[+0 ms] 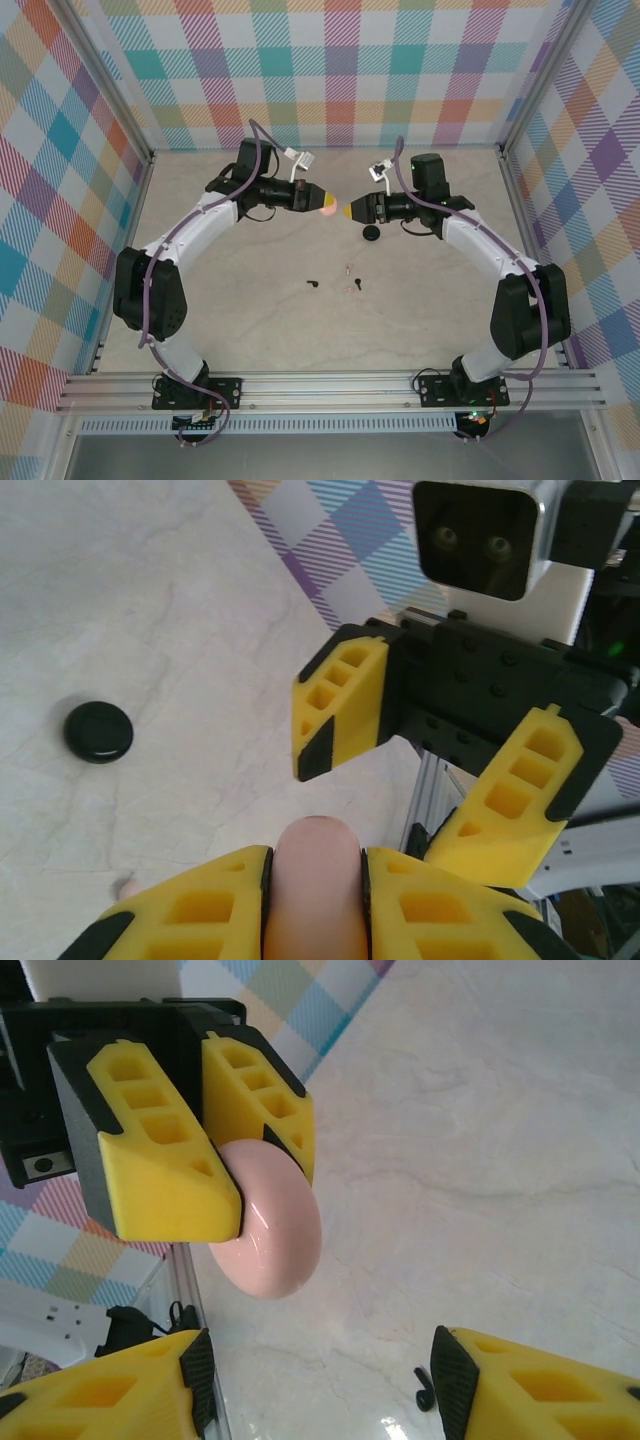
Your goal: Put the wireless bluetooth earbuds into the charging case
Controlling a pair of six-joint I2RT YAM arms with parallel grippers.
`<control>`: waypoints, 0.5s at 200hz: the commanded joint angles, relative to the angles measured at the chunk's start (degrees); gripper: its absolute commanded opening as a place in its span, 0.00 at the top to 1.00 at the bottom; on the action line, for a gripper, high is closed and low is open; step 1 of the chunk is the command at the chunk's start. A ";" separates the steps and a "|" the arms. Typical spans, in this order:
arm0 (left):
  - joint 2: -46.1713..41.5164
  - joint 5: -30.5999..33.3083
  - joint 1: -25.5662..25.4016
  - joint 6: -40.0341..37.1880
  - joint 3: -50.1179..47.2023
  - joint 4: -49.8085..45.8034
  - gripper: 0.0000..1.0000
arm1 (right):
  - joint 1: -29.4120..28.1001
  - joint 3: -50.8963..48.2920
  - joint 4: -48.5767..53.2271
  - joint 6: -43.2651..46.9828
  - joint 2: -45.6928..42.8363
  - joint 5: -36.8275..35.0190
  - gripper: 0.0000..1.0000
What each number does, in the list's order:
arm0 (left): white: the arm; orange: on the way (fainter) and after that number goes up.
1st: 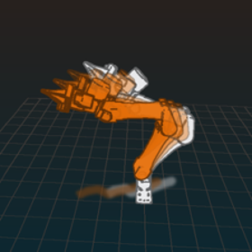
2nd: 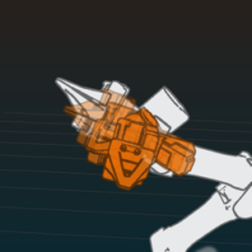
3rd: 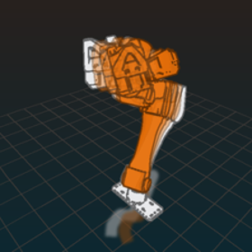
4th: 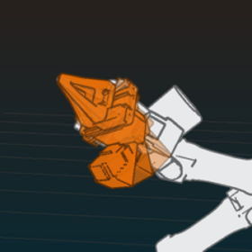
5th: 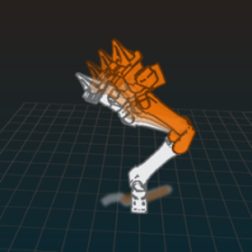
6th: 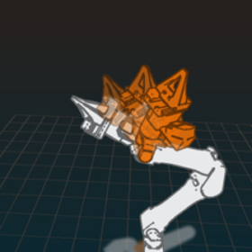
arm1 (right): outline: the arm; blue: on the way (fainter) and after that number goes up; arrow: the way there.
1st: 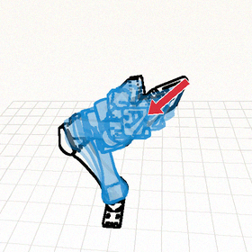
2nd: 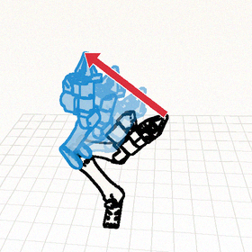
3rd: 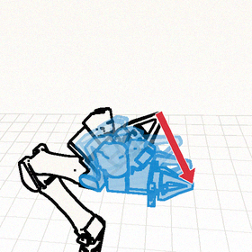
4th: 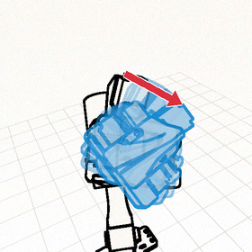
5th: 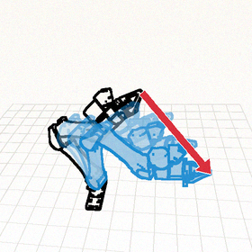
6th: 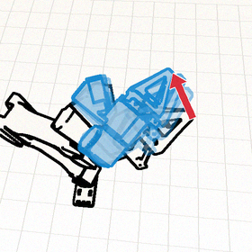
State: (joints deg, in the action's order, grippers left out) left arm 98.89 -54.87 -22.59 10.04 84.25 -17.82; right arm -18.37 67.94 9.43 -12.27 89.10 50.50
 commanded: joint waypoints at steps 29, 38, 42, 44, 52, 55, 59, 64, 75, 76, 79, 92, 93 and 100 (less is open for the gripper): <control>-3.34 -6.48 -0.16 -3.56 1.70 -1.65 0.86 | -2.03 4.20 -1.72 3.48 2.29 8.77 0.41; -3.72 -6.49 -0.26 -4.11 1.74 -1.90 0.86 | -2.35 4.48 -2.56 3.13 2.49 9.63 0.41; -3.79 -6.30 -0.33 -4.31 1.73 -2.07 0.86 | -2.51 4.56 -2.95 2.93 2.57 10.07 0.42; -3.88 -6.21 -0.35 -4.33 1.74 -2.16 0.86 | -2.58 4.63 -3.09 2.84 2.57 10.19 0.42; -4.01 -6.25 -0.35 -4.34 1.75 -2.17 0.86 | -3.02 5.14 -2.85 3.01 2.85 10.35 0.42; -3.99 -6.31 -0.33 -4.27 1.74 -2.15 0.86 | -3.19 5.39 -2.50 3.30 2.98 10.31 0.42; -3.97 -6.32 -0.43 -4.25 1.80 -2.17 0.86 | -3.37 5.78 -1.99 3.58 3.16 10.30 0.42; -4.09 -6.39 -0.44 -4.19 1.84 -2.16 0.86 | -3.57 6.24 -1.31 3.87 3.52 10.30 0.43; -4.10 -6.43 -0.61 -4.22 1.80 -2.04 0.87 | -3.76 6.85 -0.88 3.89 4.13 10.59 0.45; -4.17 -6.45 -0.66 -4.23 1.80 -2.04 0.86 | -3.77 6.85 -0.93 3.82 4.19 10.59 0.45; -4.15 -6.46 -0.70 -4.26 1.78 -2.08 0.87 | -3.78 6.95 -1.03 3.76 4.30 10.61 0.45; -4.26 -6.54 -0.87 -4.25 1.78 -2.06 0.87 | -3.99 7.07 -1.32 3.31 4.74 10.92 0.47; -4.25 -6.59 -0.88 -4.25 1.79 -2.05 0.87 | -4.02 7.09 -1.29 3.31 4.80 10.88 0.47; -4.31 -6.69 -1.04 -4.29 1.81 -2.04 0.87 | -4.14 7.28 -1.35 3.25 5.00 11.08 0.48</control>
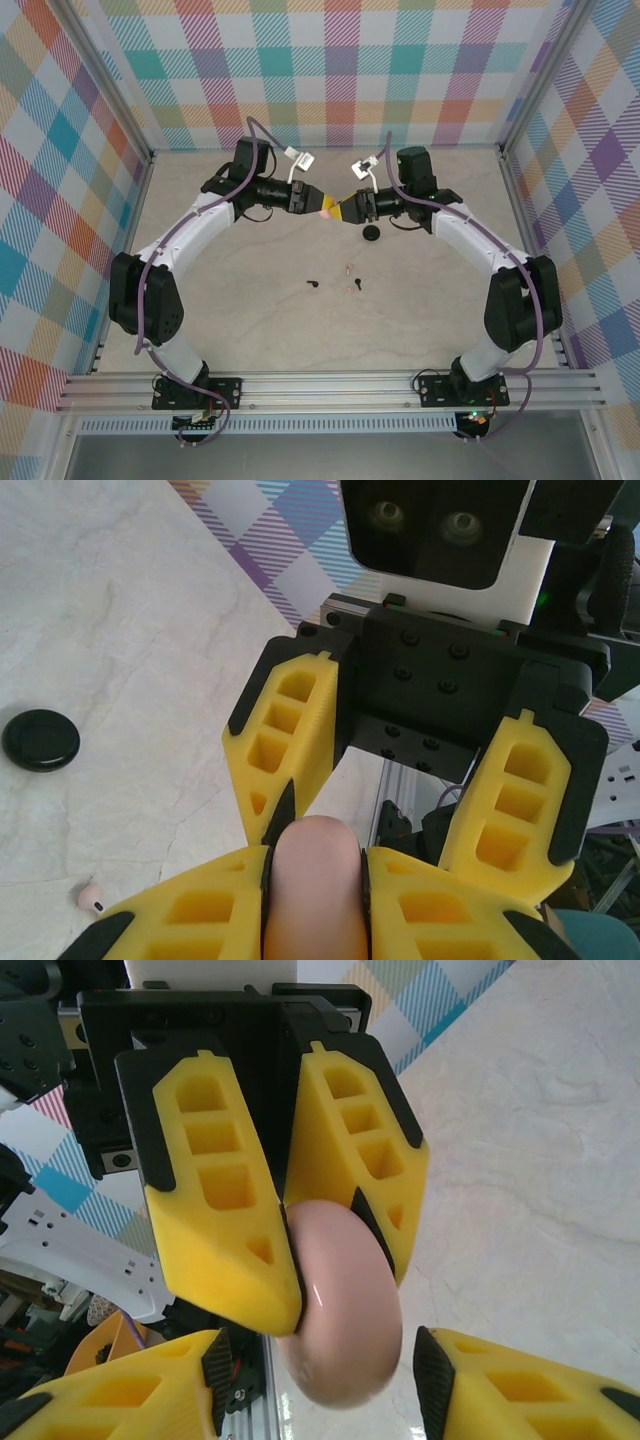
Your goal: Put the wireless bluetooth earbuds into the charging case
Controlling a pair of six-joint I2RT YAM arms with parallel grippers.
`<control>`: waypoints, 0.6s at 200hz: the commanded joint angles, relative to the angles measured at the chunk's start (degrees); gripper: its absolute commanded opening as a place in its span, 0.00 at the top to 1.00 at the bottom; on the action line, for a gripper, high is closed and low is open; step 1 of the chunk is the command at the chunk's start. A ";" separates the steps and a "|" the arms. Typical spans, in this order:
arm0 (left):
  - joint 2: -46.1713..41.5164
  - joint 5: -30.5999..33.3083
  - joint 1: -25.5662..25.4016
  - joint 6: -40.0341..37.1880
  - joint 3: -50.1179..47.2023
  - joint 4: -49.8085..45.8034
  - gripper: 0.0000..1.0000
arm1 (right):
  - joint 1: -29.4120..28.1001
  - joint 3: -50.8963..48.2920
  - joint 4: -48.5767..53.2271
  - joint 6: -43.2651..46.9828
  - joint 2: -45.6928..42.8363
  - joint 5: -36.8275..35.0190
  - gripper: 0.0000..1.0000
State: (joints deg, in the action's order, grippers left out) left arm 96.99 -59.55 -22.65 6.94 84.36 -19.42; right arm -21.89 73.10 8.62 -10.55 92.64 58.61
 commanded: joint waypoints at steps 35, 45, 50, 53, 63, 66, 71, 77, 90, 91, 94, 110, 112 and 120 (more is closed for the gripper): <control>-2.42 -2.06 -1.34 -1.14 1.85 -0.19 0.87 | -1.45 2.79 -0.58 1.32 2.19 3.58 0.53; -2.35 -2.16 -1.42 -1.14 1.86 -0.22 0.87 | -1.58 2.84 -0.76 1.17 2.35 3.50 0.55; -2.33 -2.17 -1.50 -1.15 1.86 -0.18 0.87 | -1.58 2.76 -1.05 0.94 2.26 3.33 0.57; -2.33 -2.21 -1.51 -1.21 1.86 -0.27 0.87 | -1.58 2.71 -1.33 0.76 2.28 3.10 0.58; -2.24 -2.15 -1.52 -1.25 1.82 -0.44 0.87 | -1.58 2.50 -1.81 0.36 2.13 2.47 0.63; -2.24 -2.15 -1.52 -1.31 1.81 -0.60 0.87 | -1.58 2.42 -1.98 0.21 2.06 2.31 0.65; -2.19 -2.08 -1.52 -1.44 1.81 -0.78 0.87 | -1.58 2.32 -2.14 0.10 1.94 1.90 0.67; -2.24 -1.83 -1.52 -1.49 1.80 -1.05 0.87 | -1.58 2.23 -2.25 -0.01 1.77 1.08 0.71; -2.43 -1.40 -1.49 -1.88 1.78 -1.58 0.84 | -1.49 1.85 -2.45 -0.33 1.26 -0.41 0.78; -2.43 -1.38 -1.50 -1.86 1.82 -1.63 0.83 | -1.53 1.82 -2.50 -0.34 1.20 -0.46 0.79; -2.50 -1.24 -1.52 -1.84 1.81 -1.65 0.81 | -1.49 1.64 -2.68 -0.43 1.04 -0.69 0.79; -3.08 -0.46 -1.52 -1.68 1.55 -1.68 0.69 | -1.27 0.31 -4.12 -1.53 0.13 -2.21 0.84; -3.16 -0.39 -1.52 -1.63 1.52 -1.65 0.67 | -1.24 0.07 -4.24 -1.79 -0.01 -2.32 0.84; -3.51 0.08 -1.52 -1.36 1.33 -1.37 0.61 | -0.98 -0.79 -5.44 -2.66 -0.54 -2.76 0.86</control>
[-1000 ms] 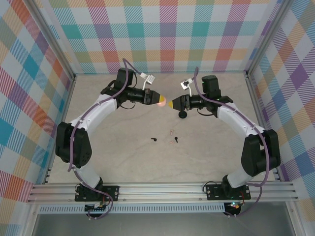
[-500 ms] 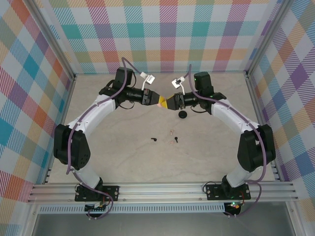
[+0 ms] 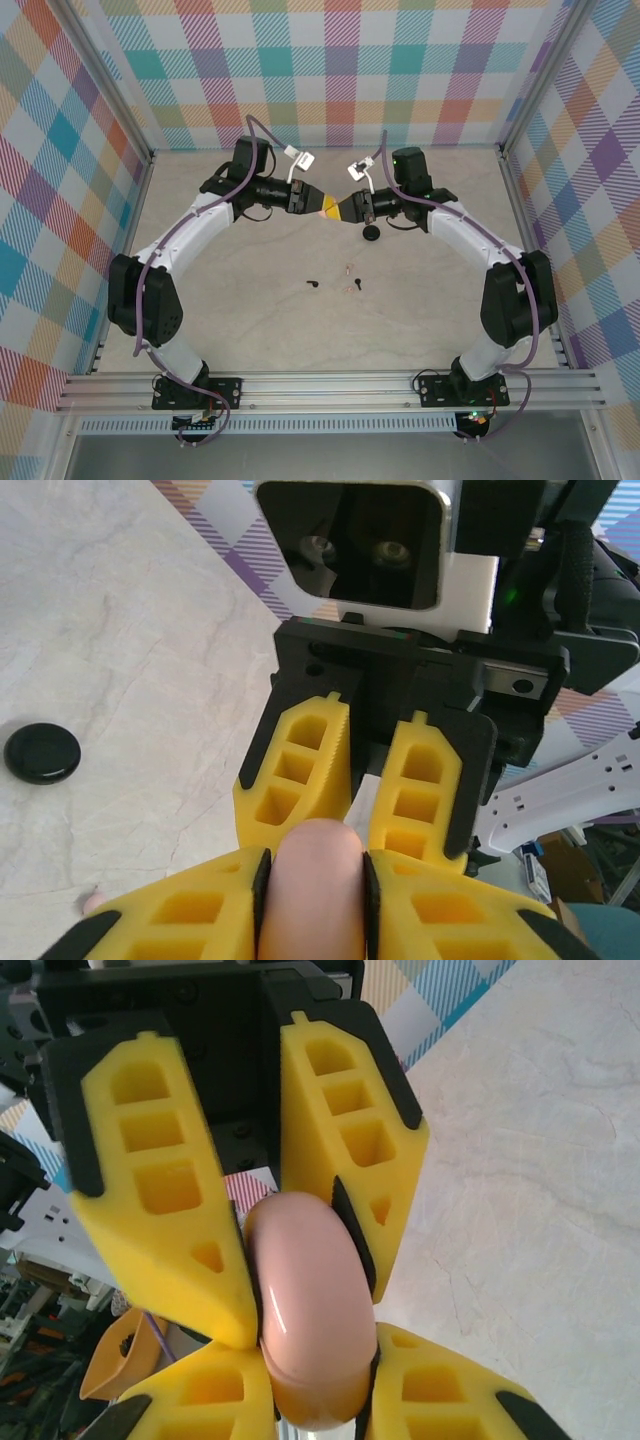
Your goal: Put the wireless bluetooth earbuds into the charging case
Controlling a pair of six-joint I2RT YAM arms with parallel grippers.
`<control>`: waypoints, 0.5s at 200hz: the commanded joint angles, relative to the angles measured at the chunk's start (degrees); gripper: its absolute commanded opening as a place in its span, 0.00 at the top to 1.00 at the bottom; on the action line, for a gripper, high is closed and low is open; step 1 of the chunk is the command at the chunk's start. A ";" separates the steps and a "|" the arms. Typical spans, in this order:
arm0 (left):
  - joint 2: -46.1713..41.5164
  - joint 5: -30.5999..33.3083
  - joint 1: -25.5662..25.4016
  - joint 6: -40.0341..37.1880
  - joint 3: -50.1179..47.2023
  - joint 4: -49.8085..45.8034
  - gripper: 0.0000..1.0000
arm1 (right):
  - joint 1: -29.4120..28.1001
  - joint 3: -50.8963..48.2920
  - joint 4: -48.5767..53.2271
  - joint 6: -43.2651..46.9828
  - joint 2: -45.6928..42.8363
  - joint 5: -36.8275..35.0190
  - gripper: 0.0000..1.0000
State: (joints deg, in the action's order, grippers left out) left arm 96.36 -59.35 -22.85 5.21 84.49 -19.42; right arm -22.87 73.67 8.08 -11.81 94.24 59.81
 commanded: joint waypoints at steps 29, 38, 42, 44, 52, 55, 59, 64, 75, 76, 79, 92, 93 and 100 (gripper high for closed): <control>-3.87 0.97 -1.32 2.89 -0.05 1.30 0.53 | 0.55 -3.99 -8.07 -3.46 -4.04 -4.81 0.88; -4.11 1.32 -1.29 3.99 -0.75 2.51 0.52 | 0.64 -4.35 -8.22 -3.61 -4.46 -4.94 0.88; -4.22 1.57 -1.27 4.52 -1.01 2.97 0.51 | 0.61 -4.45 -8.17 -3.65 -4.65 -5.14 0.88; -4.33 1.78 -1.18 4.80 -1.17 3.00 0.50 | 0.68 -4.44 -8.17 -3.63 -4.69 -5.21 0.88; -4.59 2.44 -1.20 5.67 -1.68 5.29 0.48 | 0.83 -4.65 -8.08 -3.73 -5.13 -5.49 0.87; -4.64 2.64 -1.20 6.02 -1.77 5.73 0.48 | 0.88 -4.72 -8.10 -3.72 -5.28 -5.59 0.87; -4.76 3.10 -1.16 6.54 -2.10 6.23 0.47 | 0.93 -4.76 -8.08 -3.79 -5.48 -5.75 0.87; -4.98 3.53 -1.12 7.33 -2.55 7.02 0.47 | 1.11 -4.89 -8.08 -3.87 -5.70 -6.11 0.87; -5.45 4.51 -1.06 9.18 -3.69 9.23 0.45 | 1.46 -5.17 -8.51 -4.21 -6.28 -6.15 0.87; -5.51 4.60 -1.01 9.32 -3.84 9.40 0.45 | 1.49 -5.23 -8.51 -4.28 -6.31 -6.13 0.87; -5.70 4.98 -0.97 9.88 -4.18 10.06 0.45 | 1.56 -5.33 -8.78 -4.44 -6.46 -6.14 0.87; -6.80 6.09 -0.66 12.48 -6.37 13.71 0.44 | 1.95 -5.63 -9.67 -5.38 -7.02 -6.22 0.87; -6.93 6.18 -0.64 12.77 -6.58 13.97 0.44 | 2.00 -5.64 -9.71 -5.48 -7.08 -6.21 0.87; -7.72 6.82 -0.47 14.34 -7.87 16.35 0.43 | 2.13 -5.78 -10.17 -6.04 -7.29 -6.04 0.87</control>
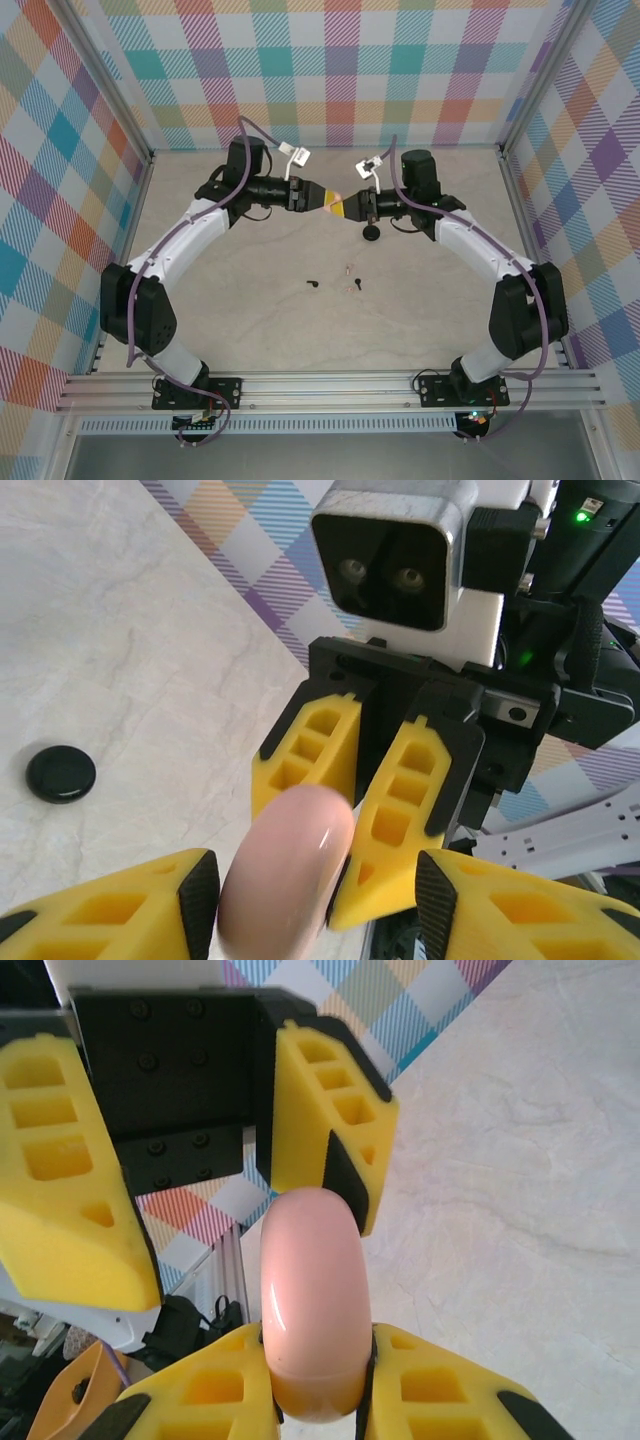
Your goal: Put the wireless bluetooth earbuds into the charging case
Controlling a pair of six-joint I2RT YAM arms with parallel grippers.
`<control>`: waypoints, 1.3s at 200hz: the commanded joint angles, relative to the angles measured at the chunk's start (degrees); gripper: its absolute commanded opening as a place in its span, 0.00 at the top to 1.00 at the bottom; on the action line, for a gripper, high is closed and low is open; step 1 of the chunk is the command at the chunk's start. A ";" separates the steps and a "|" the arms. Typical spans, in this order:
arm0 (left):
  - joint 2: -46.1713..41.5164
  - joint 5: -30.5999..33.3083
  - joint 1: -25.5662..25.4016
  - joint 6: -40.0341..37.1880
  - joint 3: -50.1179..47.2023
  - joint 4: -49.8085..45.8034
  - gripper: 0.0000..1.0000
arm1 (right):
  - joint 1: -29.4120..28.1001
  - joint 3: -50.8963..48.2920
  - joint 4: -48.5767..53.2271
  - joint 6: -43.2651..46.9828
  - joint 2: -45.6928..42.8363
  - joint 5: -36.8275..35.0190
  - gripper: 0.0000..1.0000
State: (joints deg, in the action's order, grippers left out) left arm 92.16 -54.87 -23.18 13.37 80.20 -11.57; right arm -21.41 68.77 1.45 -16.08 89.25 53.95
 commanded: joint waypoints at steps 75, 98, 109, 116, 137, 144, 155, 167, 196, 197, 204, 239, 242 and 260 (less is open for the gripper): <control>-5.86 2.14 -0.28 11.45 -8.64 16.36 0.41 | 0.96 -1.01 -8.36 -5.92 -2.94 3.70 0.87; -5.46 2.05 -0.46 11.66 -8.43 16.92 0.43 | 0.78 -0.92 -8.64 -6.30 -2.69 4.67 0.87; -5.20 1.63 -0.61 12.01 -8.32 17.51 0.45 | 0.66 -0.83 -8.57 -6.33 -2.53 4.93 0.87; -4.92 1.21 -0.72 12.07 -8.09 17.77 0.46 | 0.67 -0.77 -8.59 -6.40 -2.55 5.03 0.87; -4.14 0.09 -1.41 12.06 -7.61 17.92 0.52 | 0.49 -0.66 -8.76 -6.56 -2.50 4.97 0.87; -4.02 0.11 -1.52 12.20 -7.61 17.90 0.53 | 0.49 -0.57 -8.81 -6.68 -2.50 4.88 0.87; -4.00 -0.06 -1.69 12.30 -7.73 18.10 0.54 | 0.49 -0.55 -8.86 -6.84 -2.50 4.79 0.87; -3.96 -0.07 -1.85 12.30 -7.81 18.14 0.54 | 0.53 -0.48 -8.90 -6.95 -2.51 4.66 0.87; -3.83 -0.34 -2.31 12.30 -7.95 18.33 0.54 | 0.40 -0.39 -9.20 -7.43 -2.35 4.90 0.87; -3.79 -0.38 -2.31 12.30 -7.95 18.34 0.55 | 0.36 -0.39 -9.20 -7.46 -2.34 4.92 0.87; -3.73 -0.29 -2.37 12.36 -7.96 18.50 0.57 | 0.25 -0.31 -9.05 -7.43 -2.33 5.06 0.87; -3.31 -0.15 -2.65 13.27 -7.73 19.66 0.59 | -0.04 -0.22 -8.72 -7.20 -2.24 5.00 0.87; -3.26 -0.24 -2.70 13.27 -7.72 19.70 0.59 | -0.04 -0.22 -8.81 -7.29 -2.18 4.94 0.87; -2.96 -0.40 -3.05 13.24 -7.60 19.67 0.59 | -0.15 -0.13 -8.80 -7.24 -2.24 4.81 0.87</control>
State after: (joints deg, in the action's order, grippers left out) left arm 88.44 -53.08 -24.88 26.06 71.99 5.39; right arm -21.04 68.14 -5.58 -23.33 88.18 58.17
